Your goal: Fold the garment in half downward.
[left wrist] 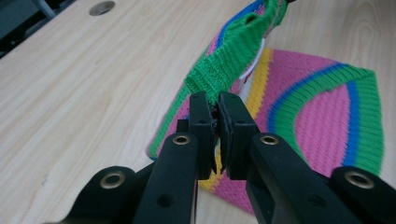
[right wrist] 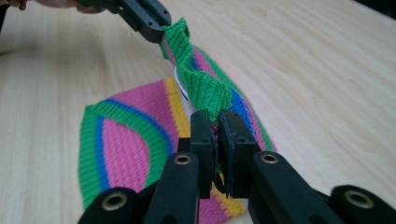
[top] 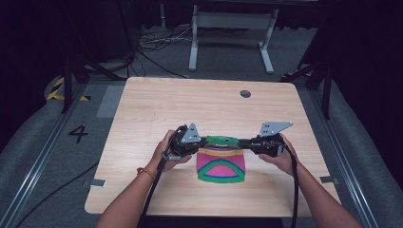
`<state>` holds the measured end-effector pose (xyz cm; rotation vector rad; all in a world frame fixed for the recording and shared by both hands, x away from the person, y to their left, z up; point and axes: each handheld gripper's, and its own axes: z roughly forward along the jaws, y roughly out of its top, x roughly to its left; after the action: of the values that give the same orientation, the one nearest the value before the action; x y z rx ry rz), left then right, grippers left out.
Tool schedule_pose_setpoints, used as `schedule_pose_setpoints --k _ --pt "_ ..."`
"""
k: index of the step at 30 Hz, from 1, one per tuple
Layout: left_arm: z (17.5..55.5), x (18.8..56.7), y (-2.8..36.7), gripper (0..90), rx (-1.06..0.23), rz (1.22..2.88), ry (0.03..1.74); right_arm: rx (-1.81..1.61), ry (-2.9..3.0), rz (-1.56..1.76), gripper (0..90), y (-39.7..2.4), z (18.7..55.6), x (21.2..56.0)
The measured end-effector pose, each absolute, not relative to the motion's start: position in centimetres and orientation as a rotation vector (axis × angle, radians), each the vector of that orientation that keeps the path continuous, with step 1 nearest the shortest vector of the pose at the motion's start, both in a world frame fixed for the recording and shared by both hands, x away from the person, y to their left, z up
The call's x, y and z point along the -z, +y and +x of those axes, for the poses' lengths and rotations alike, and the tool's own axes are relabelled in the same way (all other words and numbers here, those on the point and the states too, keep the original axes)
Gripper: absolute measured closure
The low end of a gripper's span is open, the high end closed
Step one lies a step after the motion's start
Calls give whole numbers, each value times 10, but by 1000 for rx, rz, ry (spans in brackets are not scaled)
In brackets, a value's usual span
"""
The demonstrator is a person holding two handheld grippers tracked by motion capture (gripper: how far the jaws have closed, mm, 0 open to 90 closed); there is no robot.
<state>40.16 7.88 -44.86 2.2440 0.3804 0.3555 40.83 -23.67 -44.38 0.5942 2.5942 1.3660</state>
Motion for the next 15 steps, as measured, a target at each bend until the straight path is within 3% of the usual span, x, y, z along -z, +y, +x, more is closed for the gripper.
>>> schedule_pose_setpoints --k 15 --pt "360 461 71 842 -273 2348 247 -1291 2716 454 840 -233 364 456"
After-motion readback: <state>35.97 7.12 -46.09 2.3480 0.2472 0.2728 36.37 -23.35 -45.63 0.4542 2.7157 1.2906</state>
